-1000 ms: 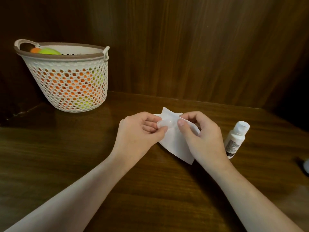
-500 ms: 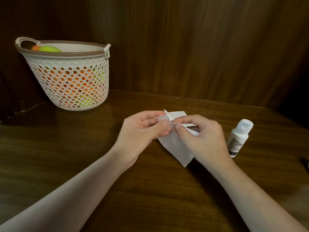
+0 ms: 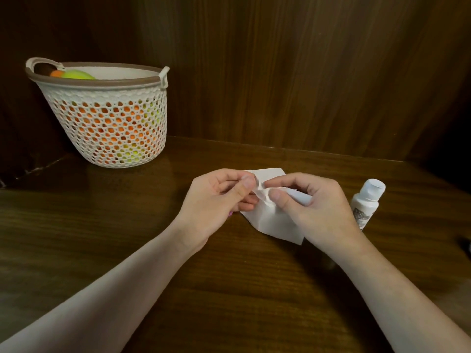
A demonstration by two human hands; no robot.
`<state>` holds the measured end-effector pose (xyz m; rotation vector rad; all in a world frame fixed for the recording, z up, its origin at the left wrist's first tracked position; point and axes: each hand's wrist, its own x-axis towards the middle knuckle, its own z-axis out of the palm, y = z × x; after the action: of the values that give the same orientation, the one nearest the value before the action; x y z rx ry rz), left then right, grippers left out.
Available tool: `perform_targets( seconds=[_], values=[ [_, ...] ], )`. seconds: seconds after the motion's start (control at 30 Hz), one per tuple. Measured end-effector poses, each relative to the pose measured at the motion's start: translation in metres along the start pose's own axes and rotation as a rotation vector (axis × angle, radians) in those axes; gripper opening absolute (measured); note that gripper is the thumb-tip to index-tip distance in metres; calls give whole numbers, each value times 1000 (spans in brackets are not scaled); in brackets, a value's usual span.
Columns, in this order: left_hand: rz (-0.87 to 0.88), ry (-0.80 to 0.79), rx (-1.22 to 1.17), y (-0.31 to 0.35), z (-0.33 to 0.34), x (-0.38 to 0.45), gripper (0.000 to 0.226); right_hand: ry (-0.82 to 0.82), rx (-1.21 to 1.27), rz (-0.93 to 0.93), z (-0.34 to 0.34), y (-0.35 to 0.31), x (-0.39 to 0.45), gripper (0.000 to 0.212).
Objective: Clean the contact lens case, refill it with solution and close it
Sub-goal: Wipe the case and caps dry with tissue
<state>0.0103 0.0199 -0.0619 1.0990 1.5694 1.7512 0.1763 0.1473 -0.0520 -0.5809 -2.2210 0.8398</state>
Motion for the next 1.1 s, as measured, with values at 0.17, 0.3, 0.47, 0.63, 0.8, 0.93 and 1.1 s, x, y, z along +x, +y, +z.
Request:
perform_targets(
  seconds=[0.17, 0.3, 0.47, 0.63, 0.8, 0.93, 1.1],
  values=[
    [14, -5, 18, -1, 1, 1, 20, 41, 16, -15, -3, 0, 0, 27],
    [18, -35, 28, -3, 2, 1, 19, 18, -3, -14, 2, 1, 0, 27],
    [40, -81, 21, 0, 1, 1, 22, 36, 32, 47, 3, 4, 2, 31],
    [75, -94, 18, -2, 1, 0, 20, -166, 307, 325, -1, 6, 3, 18],
    [69, -114, 26, -5, 2, 1, 32, -64, 187, 317, -5, 6, 3, 17],
    [48, -109, 54, -7, 0, 4, 24, 28, -28, 224, -3, 2, 1, 18],
    [12, -48, 56, -8, 0, 3, 18, -145, 112, 227, -5, 0, -2, 12]
  ],
)
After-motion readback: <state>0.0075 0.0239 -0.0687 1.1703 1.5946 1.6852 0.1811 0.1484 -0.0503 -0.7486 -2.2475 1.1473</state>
